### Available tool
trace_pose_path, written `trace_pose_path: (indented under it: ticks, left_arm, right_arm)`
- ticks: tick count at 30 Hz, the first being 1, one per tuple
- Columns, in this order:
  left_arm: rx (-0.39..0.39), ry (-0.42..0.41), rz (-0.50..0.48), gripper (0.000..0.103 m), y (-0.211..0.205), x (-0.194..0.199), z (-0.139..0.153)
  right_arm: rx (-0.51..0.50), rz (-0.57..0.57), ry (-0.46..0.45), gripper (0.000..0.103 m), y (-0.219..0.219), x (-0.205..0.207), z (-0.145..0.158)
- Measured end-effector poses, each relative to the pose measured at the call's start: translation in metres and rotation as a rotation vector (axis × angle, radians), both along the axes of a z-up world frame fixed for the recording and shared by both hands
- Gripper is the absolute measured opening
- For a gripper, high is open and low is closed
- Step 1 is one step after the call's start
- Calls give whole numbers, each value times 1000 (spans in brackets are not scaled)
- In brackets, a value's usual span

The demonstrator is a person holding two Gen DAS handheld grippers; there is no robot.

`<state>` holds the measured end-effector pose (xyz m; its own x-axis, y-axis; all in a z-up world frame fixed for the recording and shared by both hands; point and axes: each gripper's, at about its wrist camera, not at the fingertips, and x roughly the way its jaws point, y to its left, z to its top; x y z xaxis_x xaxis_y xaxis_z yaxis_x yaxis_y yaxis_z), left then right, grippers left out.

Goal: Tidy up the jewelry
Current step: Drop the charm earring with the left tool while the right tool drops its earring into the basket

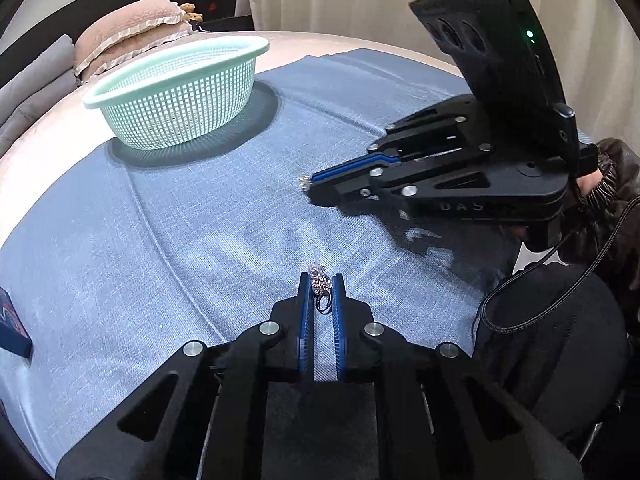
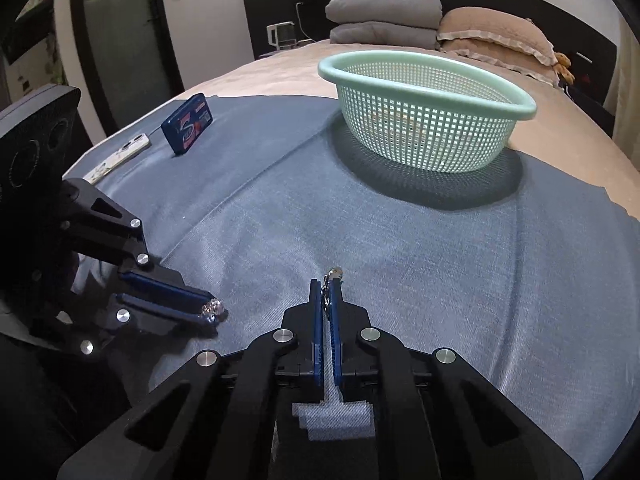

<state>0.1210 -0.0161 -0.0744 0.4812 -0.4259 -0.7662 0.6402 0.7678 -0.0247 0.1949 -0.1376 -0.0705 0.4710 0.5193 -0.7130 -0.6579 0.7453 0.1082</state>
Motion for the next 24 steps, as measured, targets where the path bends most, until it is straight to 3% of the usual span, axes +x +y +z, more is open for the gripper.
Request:
trace_pose_path:
  ticks: [4,11,14,18,24]
  left_arm:
    - [8,-18,15,10,6,-9,10]
    - [-40,-95,90,10,16,16,57]
    - [0,-158,165,10,20,30,77]
    - [-22,-193,272,10,33,52,109]
    - [-36,-236,301,10,34,88,146]
  right_arm:
    - [26,-14,-1,4,-9,-5,8]
    - [56,-28,-76,4,-18,1,51]
    - [53,-28,-129,4,-18,7,75]
    - [74,-44,-209,4,-22,17,114]
    - [80,-52,-284,4,-17,45,161]
